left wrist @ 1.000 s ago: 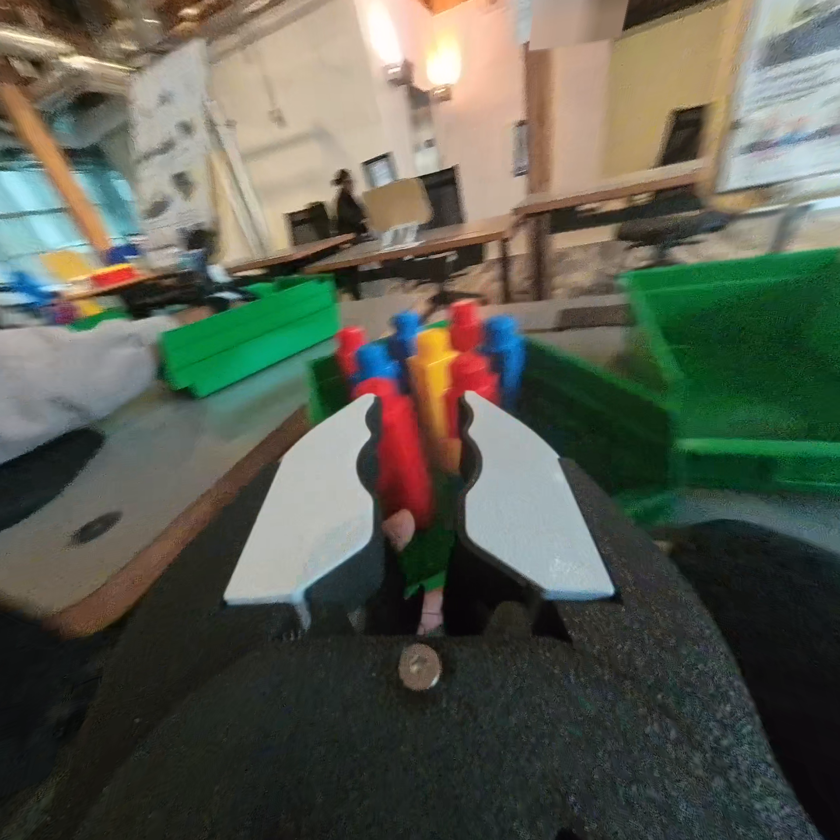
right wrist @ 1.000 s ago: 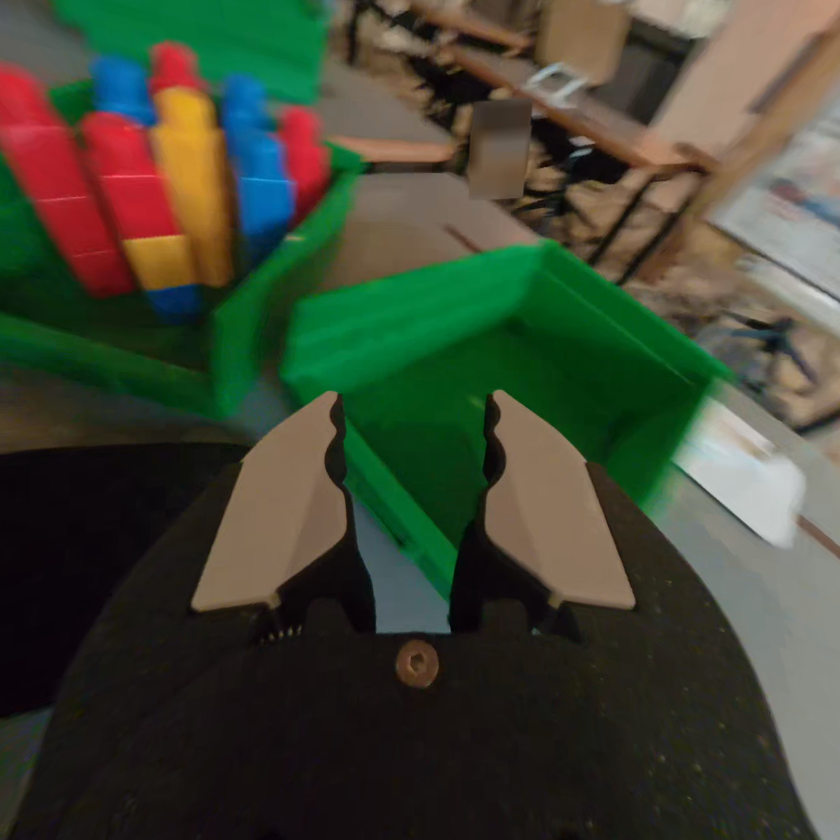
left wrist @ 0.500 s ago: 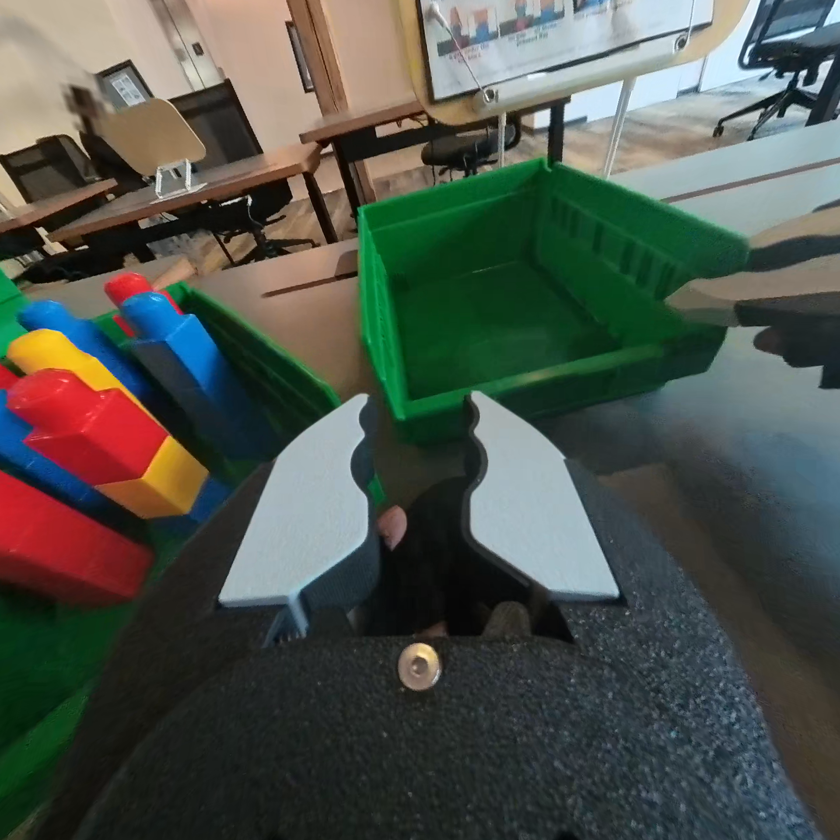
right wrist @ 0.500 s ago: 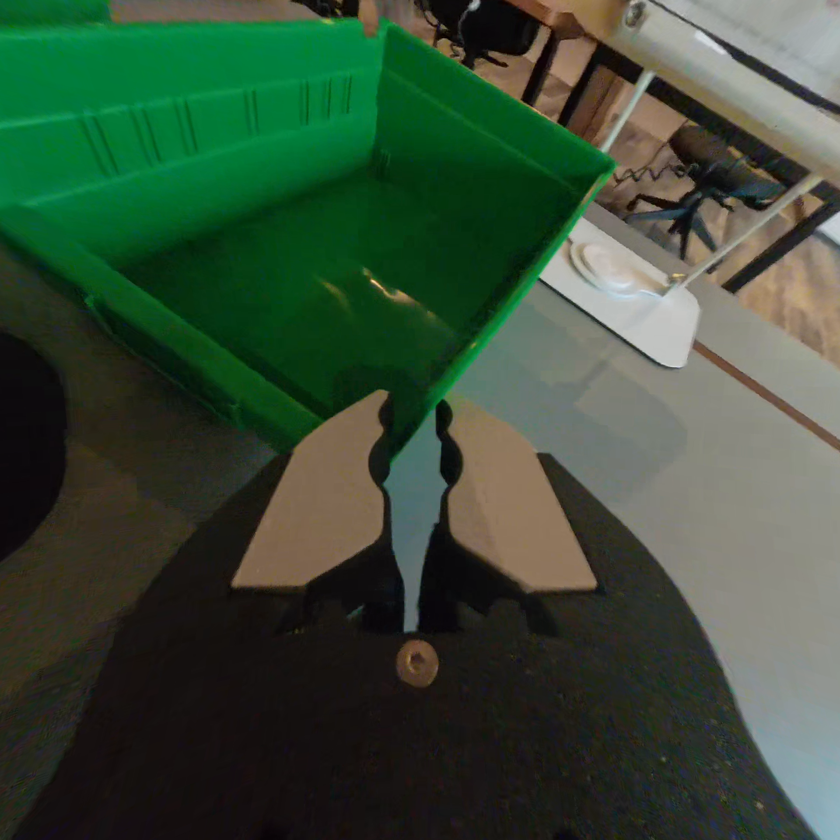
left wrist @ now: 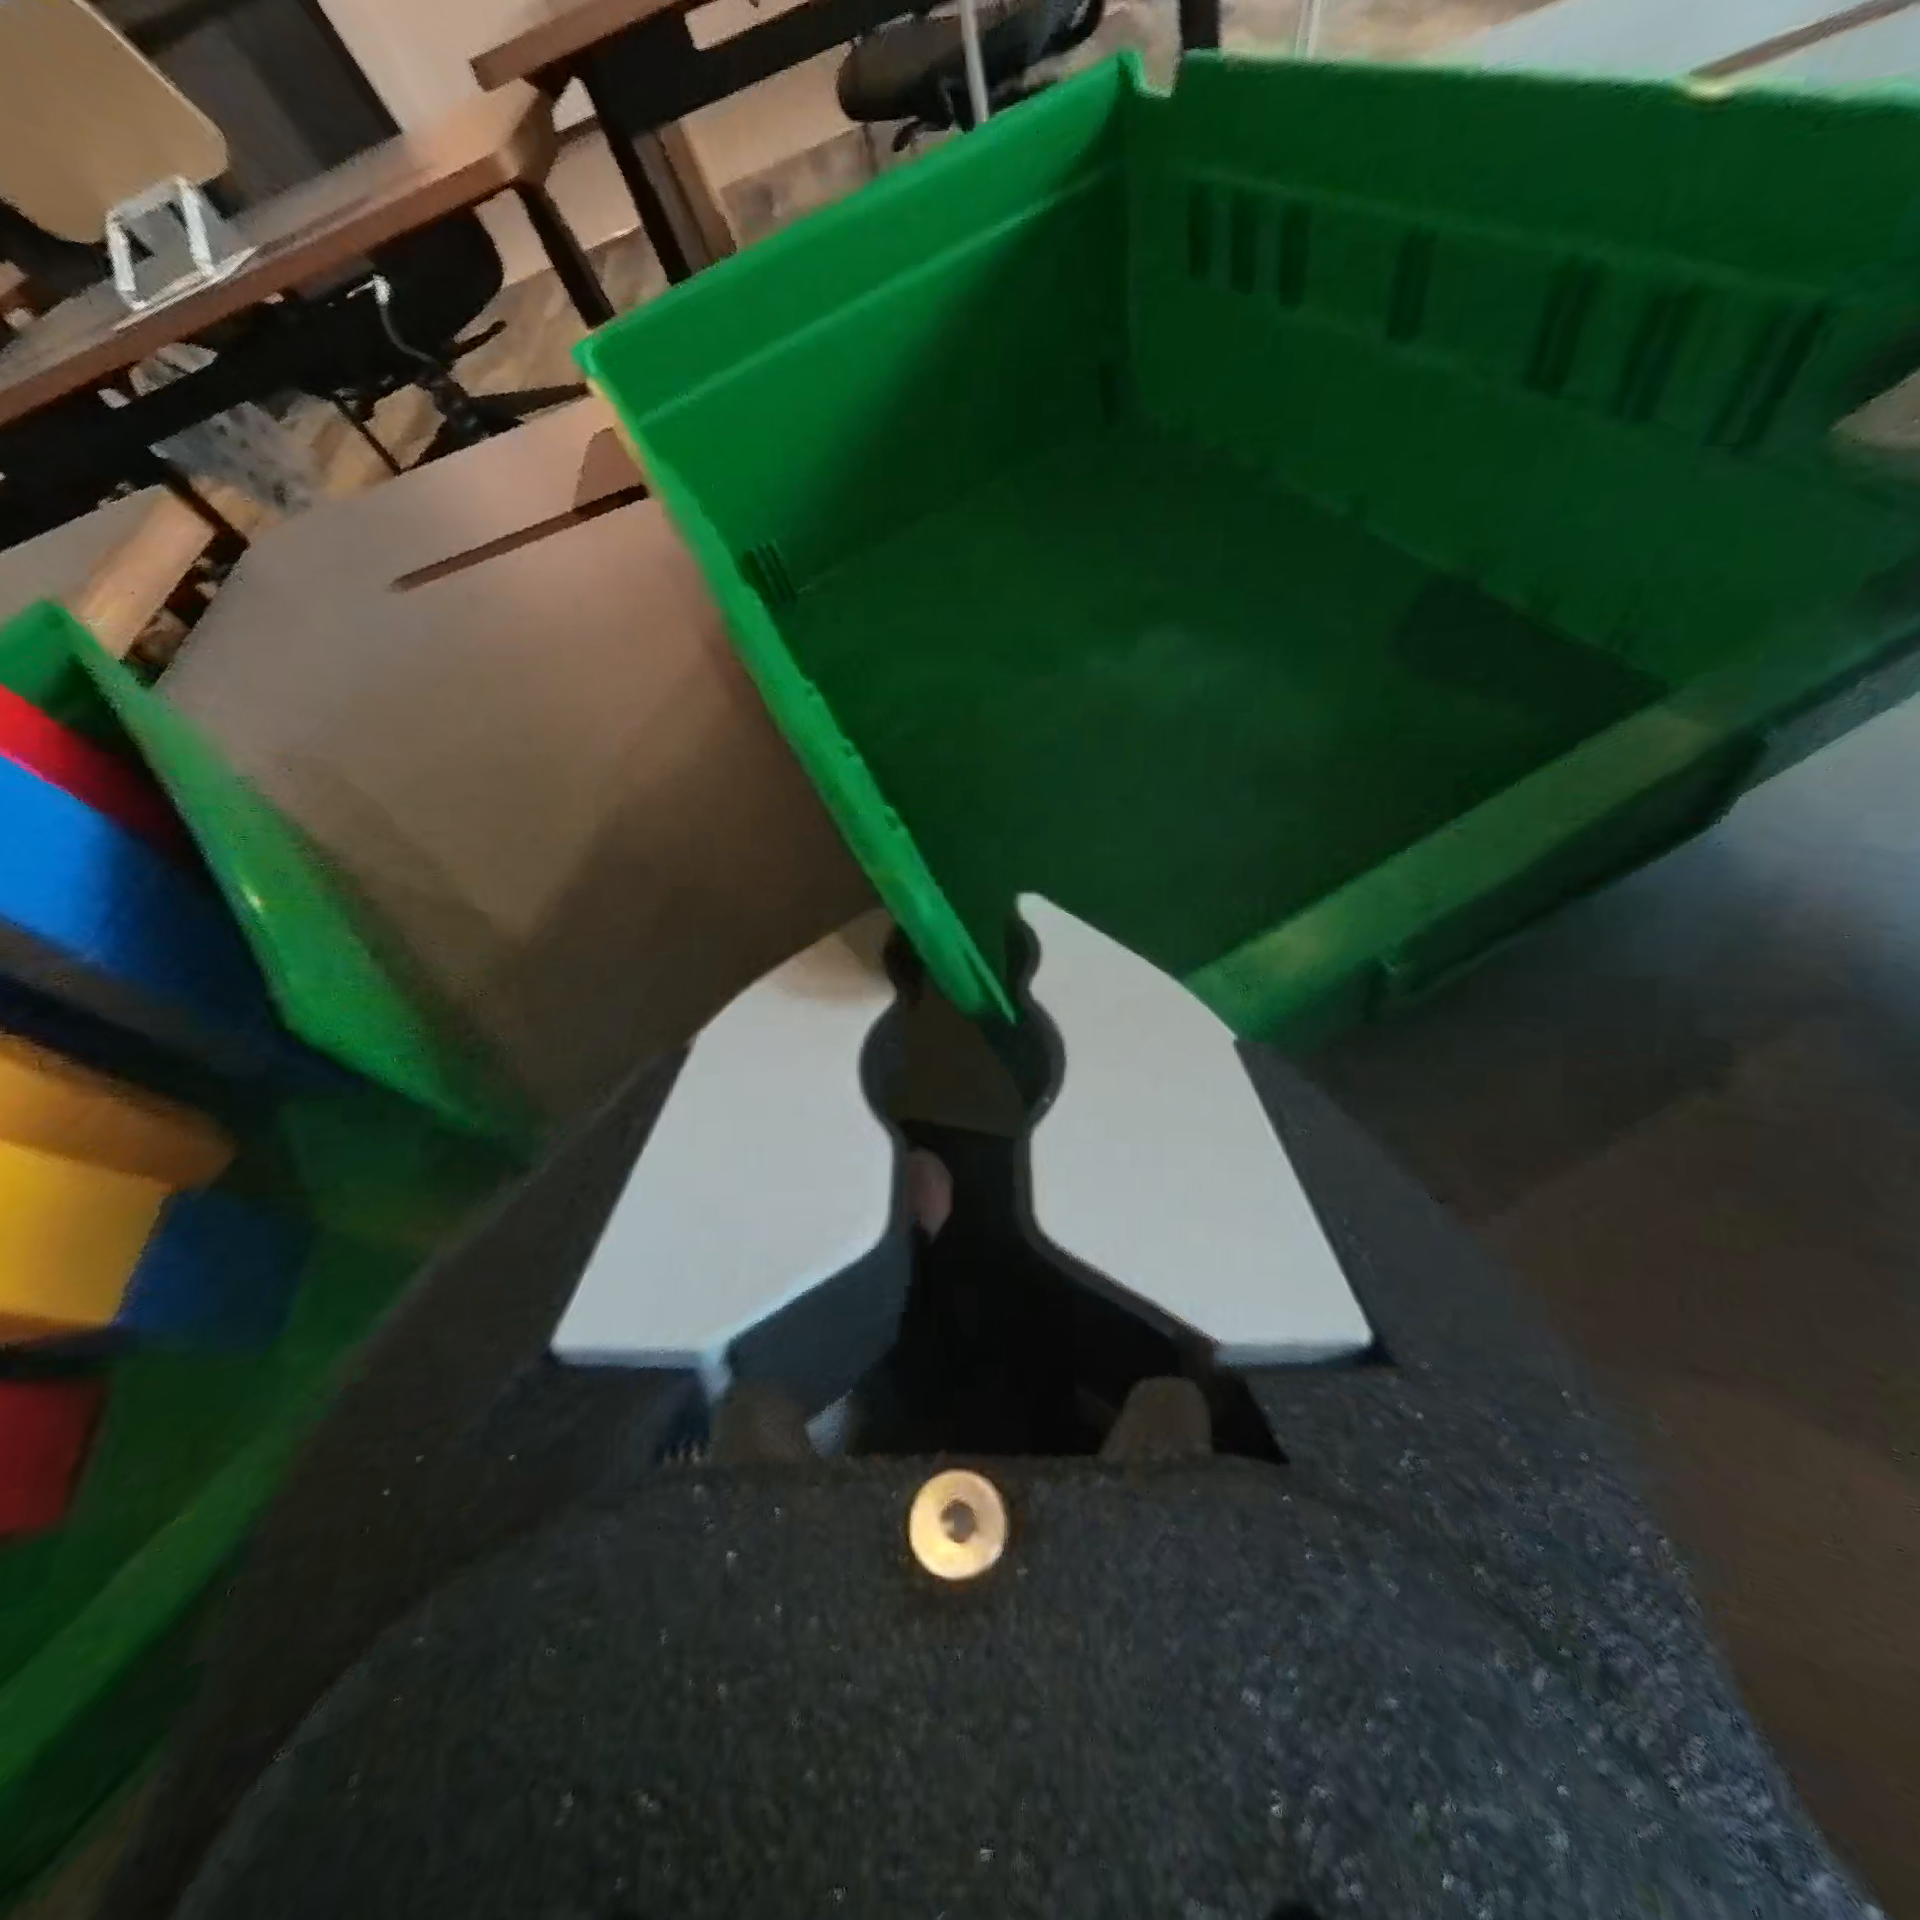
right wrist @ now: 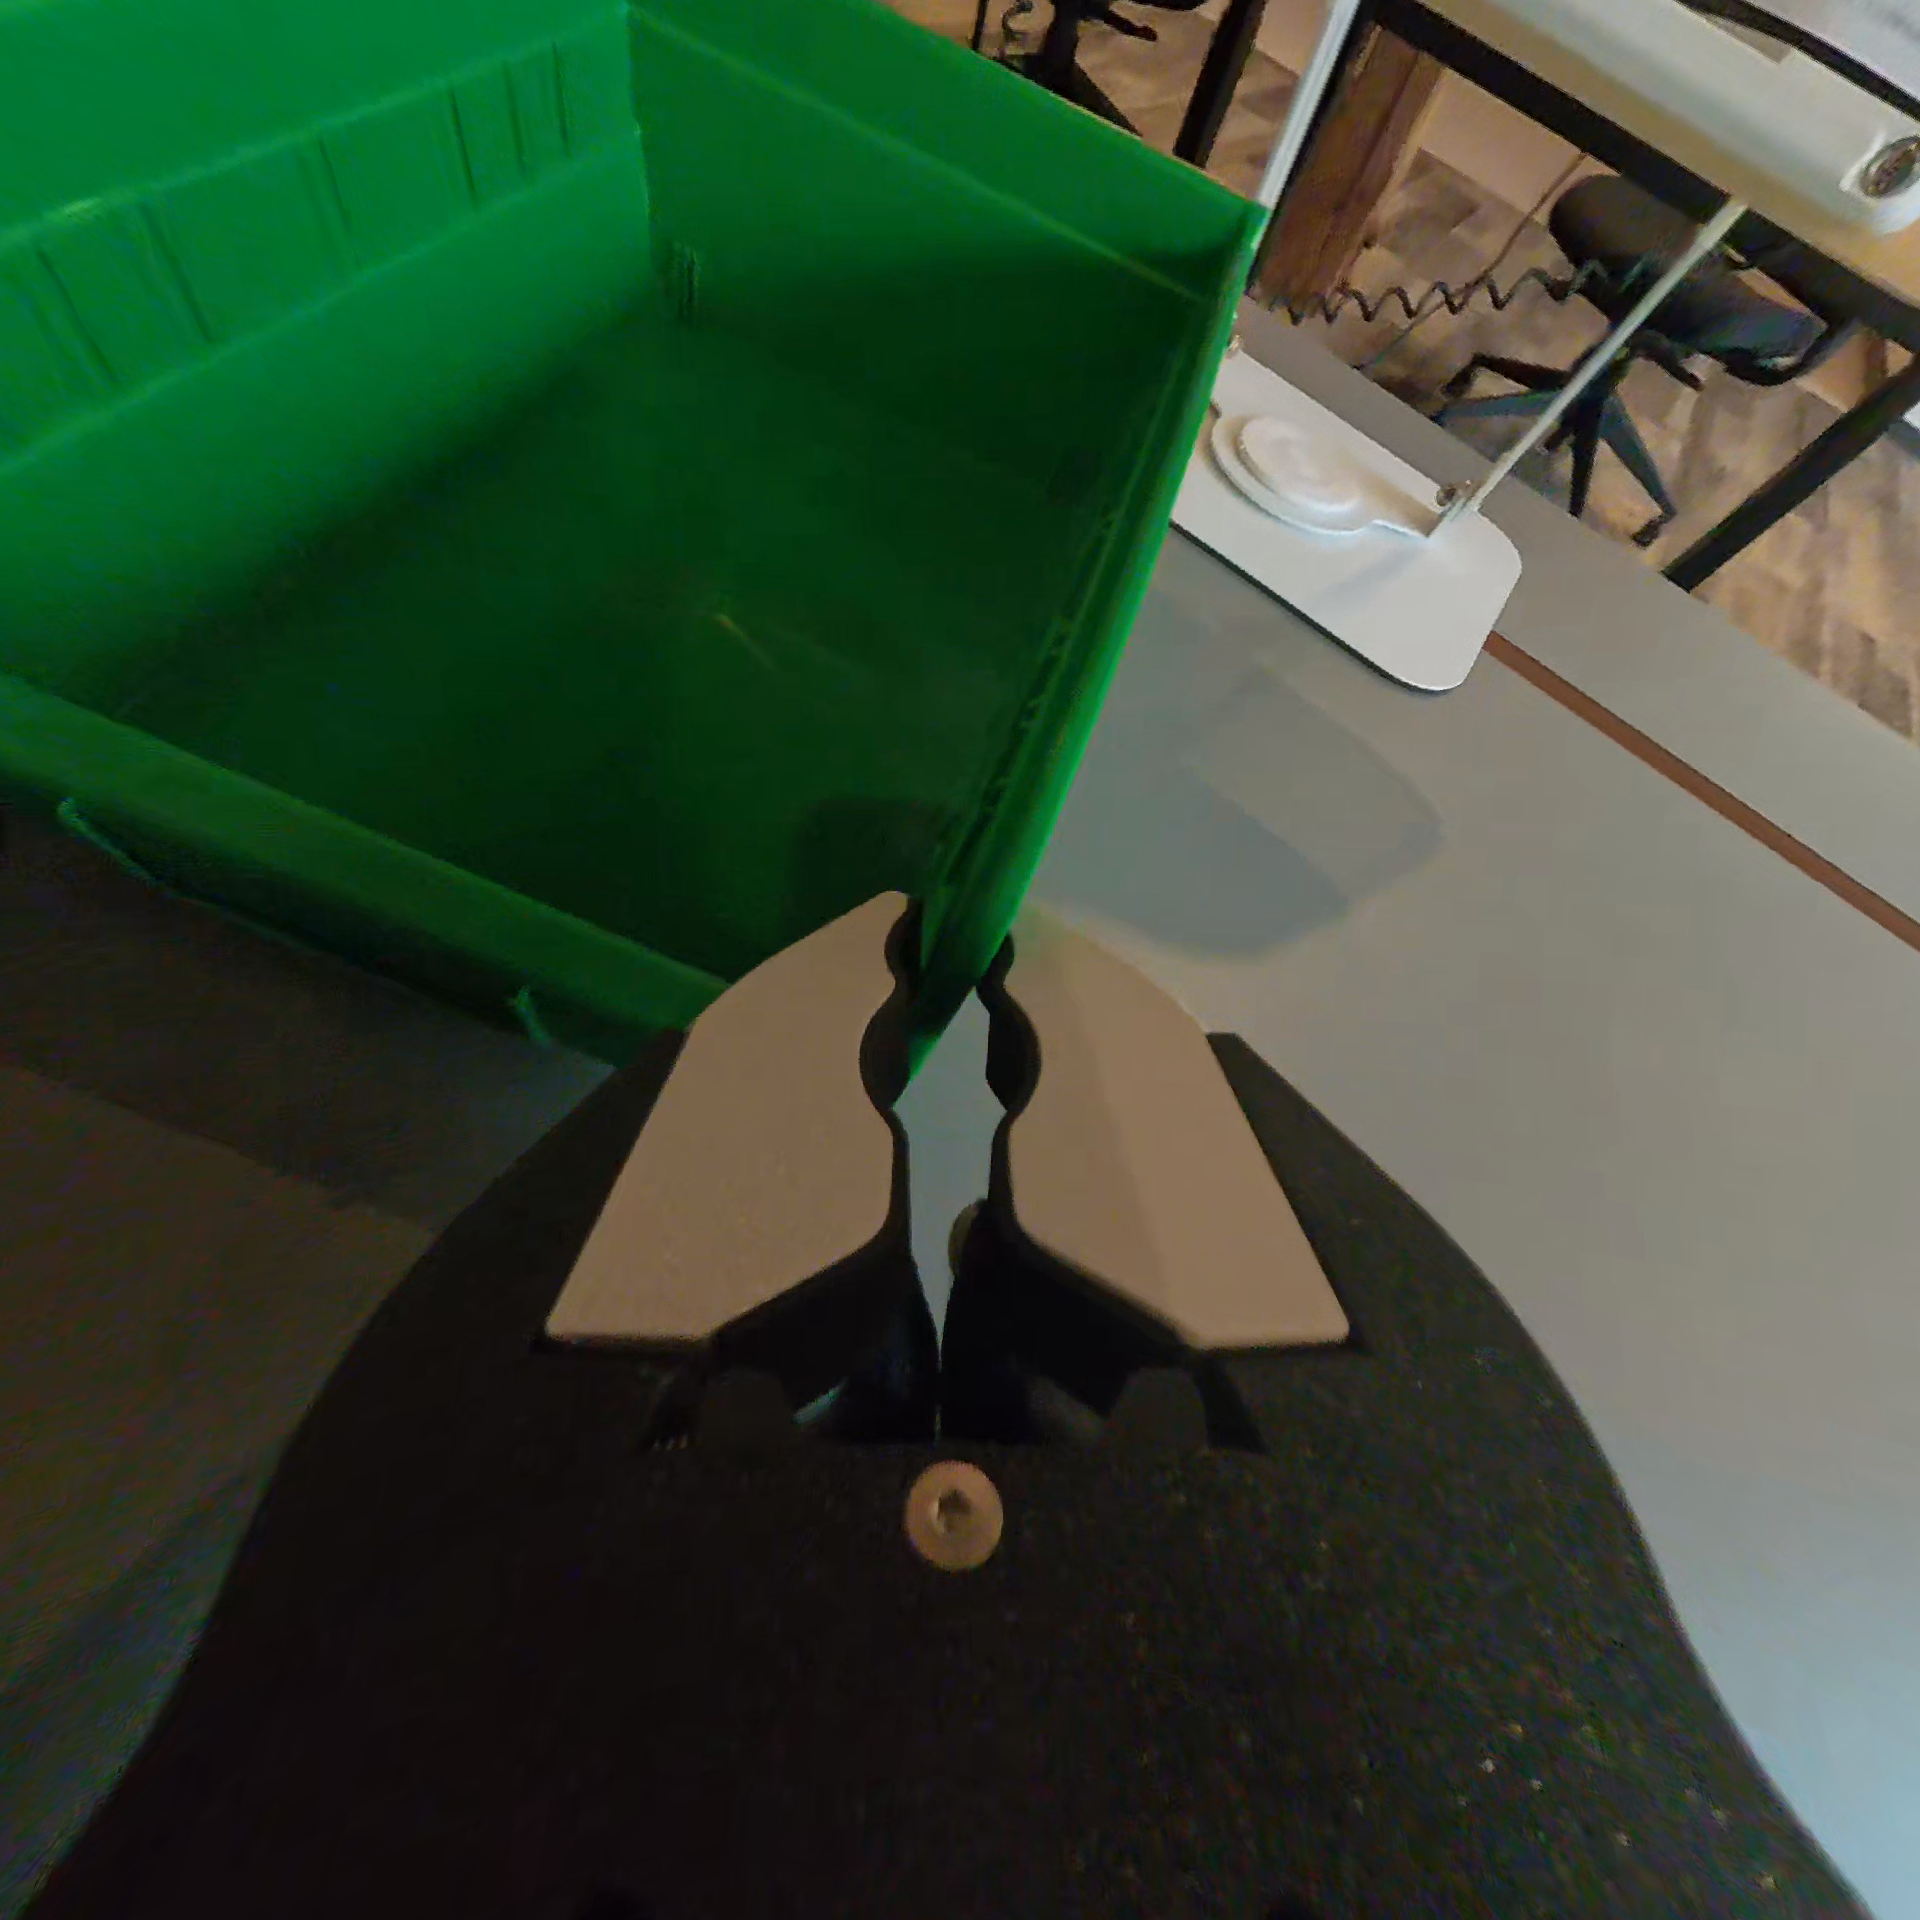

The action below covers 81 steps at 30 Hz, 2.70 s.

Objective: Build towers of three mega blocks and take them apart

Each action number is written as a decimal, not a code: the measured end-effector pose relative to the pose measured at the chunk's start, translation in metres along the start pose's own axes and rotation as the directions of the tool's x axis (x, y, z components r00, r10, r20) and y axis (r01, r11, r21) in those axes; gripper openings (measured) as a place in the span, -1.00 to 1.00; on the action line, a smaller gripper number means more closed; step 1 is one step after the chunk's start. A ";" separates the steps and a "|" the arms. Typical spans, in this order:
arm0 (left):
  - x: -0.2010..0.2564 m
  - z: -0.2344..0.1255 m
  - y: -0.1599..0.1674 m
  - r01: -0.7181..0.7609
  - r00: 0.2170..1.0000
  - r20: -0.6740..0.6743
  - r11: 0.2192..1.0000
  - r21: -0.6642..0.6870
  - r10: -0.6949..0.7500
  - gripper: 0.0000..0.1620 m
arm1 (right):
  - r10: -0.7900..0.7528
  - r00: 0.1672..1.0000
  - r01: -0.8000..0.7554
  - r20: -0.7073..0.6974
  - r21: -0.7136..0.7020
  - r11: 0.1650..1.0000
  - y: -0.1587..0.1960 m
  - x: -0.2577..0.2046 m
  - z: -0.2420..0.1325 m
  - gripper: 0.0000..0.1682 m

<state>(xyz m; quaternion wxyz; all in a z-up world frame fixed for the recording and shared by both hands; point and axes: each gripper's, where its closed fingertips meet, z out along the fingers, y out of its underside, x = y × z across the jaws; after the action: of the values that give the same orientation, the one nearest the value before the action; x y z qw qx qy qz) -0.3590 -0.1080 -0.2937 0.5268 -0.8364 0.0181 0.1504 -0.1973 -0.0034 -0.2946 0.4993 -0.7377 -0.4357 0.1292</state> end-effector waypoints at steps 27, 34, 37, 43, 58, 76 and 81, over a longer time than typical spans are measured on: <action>0.270 0.059 -0.187 -0.020 0.794 -0.531 0.885 0.466 0.297 -0.90 | 0.104 0.719 -0.132 -0.687 0.012 0.991 0.097 0.214 -0.209 -0.89; 0.330 0.074 -0.176 -0.074 0.730 -0.568 0.869 0.489 0.381 -0.92 | 0.167 0.643 -0.228 -0.747 0.021 0.973 0.159 0.218 -0.222 -0.88; 0.336 0.072 -0.173 -0.071 0.713 -0.585 0.870 0.488 0.387 -0.91 | 0.185 0.636 -0.242 -0.749 0.034 0.970 0.164 0.217 -0.225 -0.88; 0.334 0.079 -0.163 -0.082 0.719 -0.587 0.884 0.460 0.373 -0.91 | 0.200 0.638 -0.278 -0.743 0.020 0.960 0.167 0.208 -0.221 -0.87; 0.311 0.094 -0.149 -0.125 0.752 -0.547 0.895 0.429 0.368 -0.90 | 0.294 0.825 -0.416 -0.482 -0.166 0.894 0.162 0.167 -0.201 -0.75; 0.226 0.046 -0.205 0.037 0.834 -0.504 0.889 0.456 0.224 -0.68 | 0.325 0.834 -0.349 -0.446 0.029 0.937 0.100 0.167 -0.233 -0.46; 0.149 -0.034 -0.204 0.144 0.809 -0.558 0.859 0.492 0.184 -0.63 | 0.242 0.897 -0.172 -0.370 0.212 0.962 0.028 0.141 -0.231 -0.37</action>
<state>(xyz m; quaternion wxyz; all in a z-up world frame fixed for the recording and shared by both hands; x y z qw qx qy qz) -0.1701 -0.0282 -0.1420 0.6960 -0.6702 0.2281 -0.1196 0.0441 -0.0425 -0.1754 0.6222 -0.7444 -0.2323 0.0688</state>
